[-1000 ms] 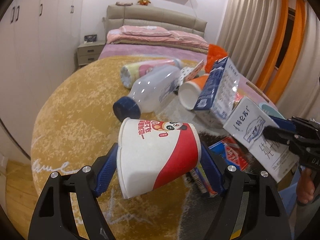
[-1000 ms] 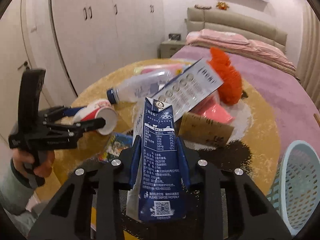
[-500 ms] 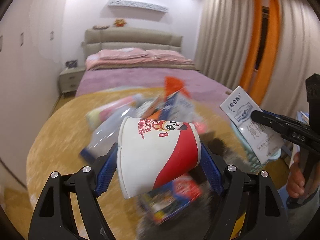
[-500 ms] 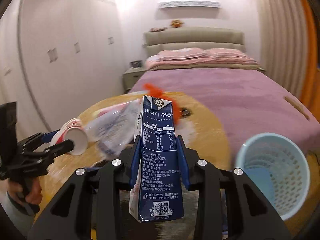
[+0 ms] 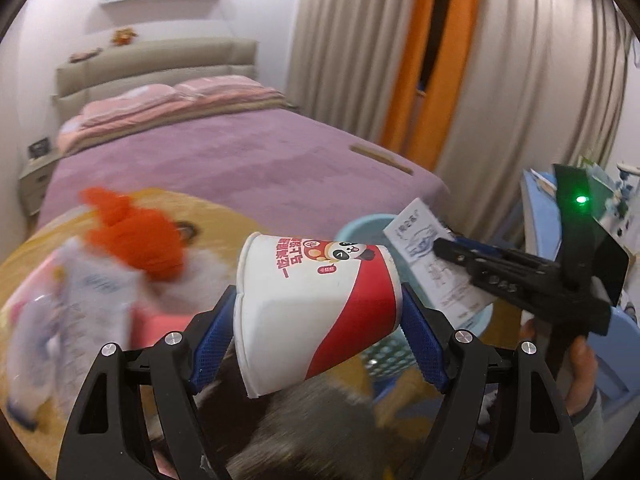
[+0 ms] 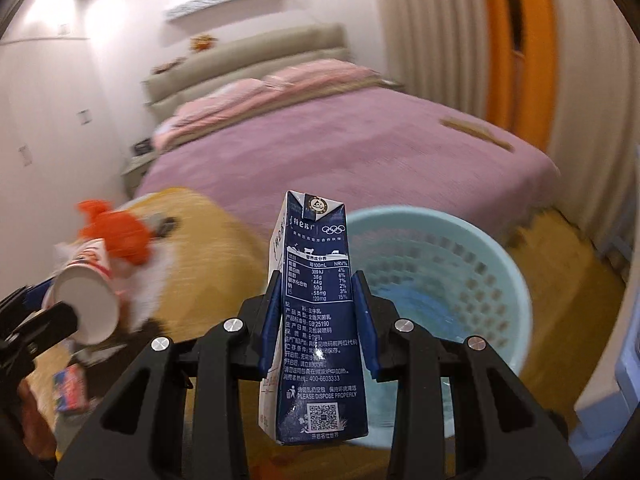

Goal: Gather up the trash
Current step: 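Carry both items over the blue basket and open both tools to drop them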

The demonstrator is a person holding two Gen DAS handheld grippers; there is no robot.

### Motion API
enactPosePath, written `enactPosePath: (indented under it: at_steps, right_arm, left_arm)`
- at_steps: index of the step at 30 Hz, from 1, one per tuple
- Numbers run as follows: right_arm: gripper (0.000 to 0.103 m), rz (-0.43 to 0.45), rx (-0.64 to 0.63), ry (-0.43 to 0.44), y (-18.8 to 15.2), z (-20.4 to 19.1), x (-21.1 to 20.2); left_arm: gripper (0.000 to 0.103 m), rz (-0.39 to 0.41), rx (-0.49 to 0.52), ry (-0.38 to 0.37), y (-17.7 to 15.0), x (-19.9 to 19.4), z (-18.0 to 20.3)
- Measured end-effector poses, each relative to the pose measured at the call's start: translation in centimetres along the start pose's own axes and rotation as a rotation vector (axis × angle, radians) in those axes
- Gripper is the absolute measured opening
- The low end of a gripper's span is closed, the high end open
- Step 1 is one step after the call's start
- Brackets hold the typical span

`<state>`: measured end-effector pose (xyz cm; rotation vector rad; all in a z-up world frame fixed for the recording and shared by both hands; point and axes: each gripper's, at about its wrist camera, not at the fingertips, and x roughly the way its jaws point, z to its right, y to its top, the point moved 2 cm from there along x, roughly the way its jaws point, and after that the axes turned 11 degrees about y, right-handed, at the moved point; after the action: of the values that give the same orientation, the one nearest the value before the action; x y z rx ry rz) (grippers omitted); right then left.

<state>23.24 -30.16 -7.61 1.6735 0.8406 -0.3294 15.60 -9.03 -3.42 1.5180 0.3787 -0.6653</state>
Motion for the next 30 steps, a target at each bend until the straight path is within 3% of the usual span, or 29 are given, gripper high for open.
enactPosePath:
  at_steps: [6, 14, 19, 25, 28, 30]
  right_arm:
    - [0.031, -0.103, 0.152, -0.068, -0.7, 5.8, 4.0]
    - [0.031, -0.196, 0.241, -0.075, -2.7, 8.5, 6.1]
    - [0.031, -0.223, 0.254, -0.065, -3.1, 8.6, 6.3]
    - [0.032, -0.225, 0.269, -0.032, -2.9, 8.8, 5.9]
    - [0.04, -0.208, 0.269, -0.021, -2.6, 8.7, 5.3]
    - [0.054, -0.188, 0.258, -0.023, -2.4, 8.5, 4.7]
  left_arm:
    - [0.075, -0.093, 0.027, -0.061, 1.4, 5.8, 3.9]
    - [0.076, -0.209, 0.097, -0.112, 1.4, 12.4, 7.6]
    - [0.076, -0.284, 0.056, -0.171, 0.7, 14.3, 7.4]
    - [0.082, -0.267, 0.08, -0.157, 0.2, 14.1, 7.7]
    - [0.082, -0.264, 0.052, -0.179, 0.0, 13.3, 6.9]
    - [0.082, -0.252, 0.03, -0.199, 0.0, 12.4, 6.3]
